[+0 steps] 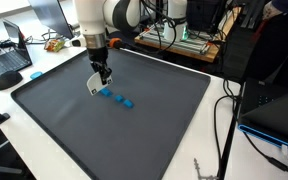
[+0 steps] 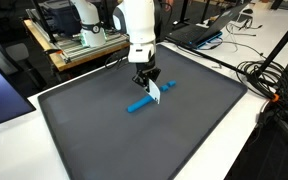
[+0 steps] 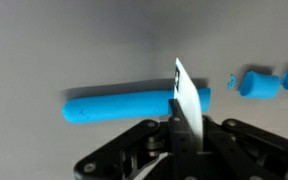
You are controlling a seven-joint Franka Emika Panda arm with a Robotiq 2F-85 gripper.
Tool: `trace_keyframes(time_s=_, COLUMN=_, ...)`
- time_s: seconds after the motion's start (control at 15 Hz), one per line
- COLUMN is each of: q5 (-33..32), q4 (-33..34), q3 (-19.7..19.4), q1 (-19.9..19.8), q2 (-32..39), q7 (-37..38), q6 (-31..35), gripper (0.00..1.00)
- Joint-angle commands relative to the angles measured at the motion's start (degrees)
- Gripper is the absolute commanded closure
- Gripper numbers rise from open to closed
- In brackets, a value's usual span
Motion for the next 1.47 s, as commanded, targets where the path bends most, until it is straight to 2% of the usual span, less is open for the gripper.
trace_keyframes(time_s=0.0, q5=-2.9, q4=2.07, q3=-2.87, q1=2.2, q2=1.96, q7=1.59, q6=-0.51, gripper=0.99)
trace_keyframes(time_s=0.33, q5=-3.6, q4=3.2, q3=-3.48, q1=3.14, q2=4.05, q7=1.79, q6=-2.46, gripper=0.99)
trace_keyframes(time_s=0.87, q5=-2.21, q4=4.9, q3=-2.42, q1=1.74, q2=7.43, q7=0.78, q6=-3.71, gripper=0.99)
trace_keyframes(time_s=1.4, q5=-1.06, q4=2.33, q3=-0.33, q1=1.05, q2=5.89, q7=-0.35, q6=-2.01, gripper=0.99)
